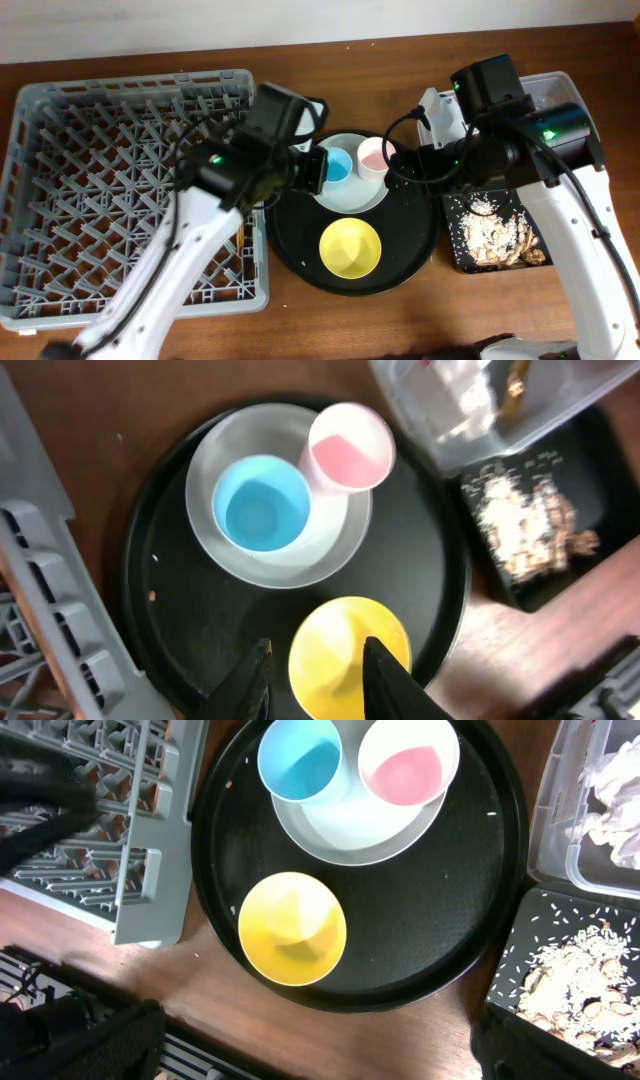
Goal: Sort waste into correct bins and load items into the dishwasher rack
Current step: 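Reach the left gripper to the blue cup and grasp it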
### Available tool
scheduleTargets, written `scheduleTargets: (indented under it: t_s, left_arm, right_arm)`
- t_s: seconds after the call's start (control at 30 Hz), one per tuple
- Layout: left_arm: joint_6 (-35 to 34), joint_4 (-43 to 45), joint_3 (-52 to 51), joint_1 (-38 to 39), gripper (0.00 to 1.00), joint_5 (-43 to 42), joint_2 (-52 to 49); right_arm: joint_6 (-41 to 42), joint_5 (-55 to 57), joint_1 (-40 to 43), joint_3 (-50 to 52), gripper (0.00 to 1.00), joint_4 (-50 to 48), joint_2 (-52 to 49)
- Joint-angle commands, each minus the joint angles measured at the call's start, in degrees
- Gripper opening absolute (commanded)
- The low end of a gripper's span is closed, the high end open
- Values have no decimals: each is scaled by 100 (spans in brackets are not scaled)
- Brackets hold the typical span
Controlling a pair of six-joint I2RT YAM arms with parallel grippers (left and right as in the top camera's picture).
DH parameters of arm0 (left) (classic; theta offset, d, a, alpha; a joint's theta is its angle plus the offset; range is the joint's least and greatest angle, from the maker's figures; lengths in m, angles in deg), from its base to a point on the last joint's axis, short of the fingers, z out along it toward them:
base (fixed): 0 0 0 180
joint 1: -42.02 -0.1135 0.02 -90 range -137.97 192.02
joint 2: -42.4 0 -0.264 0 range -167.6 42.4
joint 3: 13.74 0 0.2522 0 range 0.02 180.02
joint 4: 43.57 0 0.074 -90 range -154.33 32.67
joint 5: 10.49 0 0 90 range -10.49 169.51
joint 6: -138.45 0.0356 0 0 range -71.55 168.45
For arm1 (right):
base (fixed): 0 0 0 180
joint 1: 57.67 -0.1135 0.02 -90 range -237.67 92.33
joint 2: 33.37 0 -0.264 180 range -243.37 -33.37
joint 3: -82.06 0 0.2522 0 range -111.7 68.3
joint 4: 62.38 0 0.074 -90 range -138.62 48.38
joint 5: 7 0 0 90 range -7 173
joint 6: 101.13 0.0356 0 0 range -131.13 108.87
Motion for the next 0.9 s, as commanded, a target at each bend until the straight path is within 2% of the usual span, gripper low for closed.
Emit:
scheduleTargets:
  t_s: [0.0,0.3,0.5,0.67,0.87]
  left_arm:
    - [48,223,70,59,28,374,-446]
    - [50,883,68,59,29,407,-1392]
    - [94,1683,68,149,24,415,-1926]
    - [522,1670,68,544,25,621,-2361]
    - [520,1403,66,616,25,951,-2402]
  right_arm:
    - [-59,-28,-31,-35,99,0,15]
    - [-59,-28,-31,-35,99,0,15]
    - [-59,-28,-31,-35,98,0,15]
    - [-59,-28,-31,-35,99,0,15]
    - [-59,-28,-31,-35,99,0,15]
